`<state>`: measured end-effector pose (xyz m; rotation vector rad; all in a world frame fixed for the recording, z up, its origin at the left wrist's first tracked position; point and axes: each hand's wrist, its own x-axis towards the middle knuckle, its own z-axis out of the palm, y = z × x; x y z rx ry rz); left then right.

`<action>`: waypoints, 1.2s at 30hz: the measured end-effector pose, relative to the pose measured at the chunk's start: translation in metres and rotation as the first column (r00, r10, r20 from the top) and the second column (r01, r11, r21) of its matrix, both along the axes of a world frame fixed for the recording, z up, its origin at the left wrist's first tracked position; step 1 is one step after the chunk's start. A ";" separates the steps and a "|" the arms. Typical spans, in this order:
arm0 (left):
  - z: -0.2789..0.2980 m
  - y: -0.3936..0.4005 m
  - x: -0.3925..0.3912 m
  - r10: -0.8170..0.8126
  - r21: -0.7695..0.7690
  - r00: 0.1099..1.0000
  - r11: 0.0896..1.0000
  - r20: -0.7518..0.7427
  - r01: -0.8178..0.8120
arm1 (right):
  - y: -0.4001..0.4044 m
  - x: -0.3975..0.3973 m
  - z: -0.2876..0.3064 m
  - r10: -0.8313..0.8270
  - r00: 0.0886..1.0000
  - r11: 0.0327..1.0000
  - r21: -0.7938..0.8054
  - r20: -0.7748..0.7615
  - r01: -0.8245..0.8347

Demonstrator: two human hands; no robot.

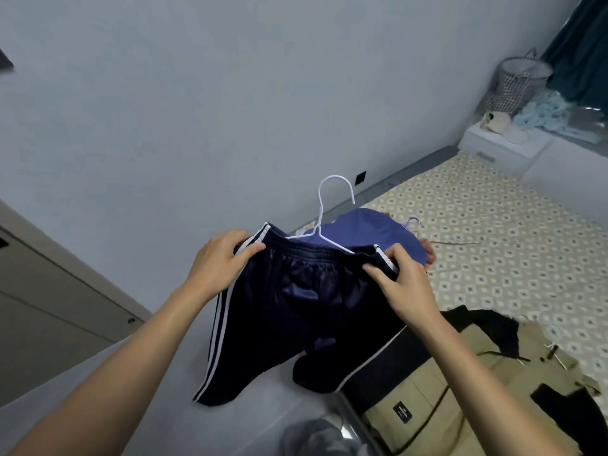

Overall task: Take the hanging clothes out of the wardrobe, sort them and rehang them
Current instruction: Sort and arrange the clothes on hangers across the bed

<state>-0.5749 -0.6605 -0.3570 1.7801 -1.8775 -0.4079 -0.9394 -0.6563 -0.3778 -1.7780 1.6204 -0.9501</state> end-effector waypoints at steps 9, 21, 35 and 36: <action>0.005 -0.165 -0.046 -0.204 0.036 0.977 0.979 0.065 0.201 | -0.095 -0.033 -0.022 -0.181 0.981 0.980 0.098 0.067 0.174; -0.027 -0.395 -0.146 -0.460 0.026 0.887 0.888 0.044 0.459 | -0.216 -0.102 -0.046 -0.438 0.899 0.890 0.151 0.018 0.431; -0.235 -0.601 -0.226 -0.667 0.355 0.739 0.717 0.097 0.600 | -0.368 -0.141 -0.215 -0.444 0.856 0.673 0.532 -0.265 0.514; -0.248 -0.609 -0.232 -0.673 0.359 0.732 0.713 0.109 0.602 | -0.375 -0.145 -0.227 -0.444 0.849 0.656 0.543 -0.285 0.525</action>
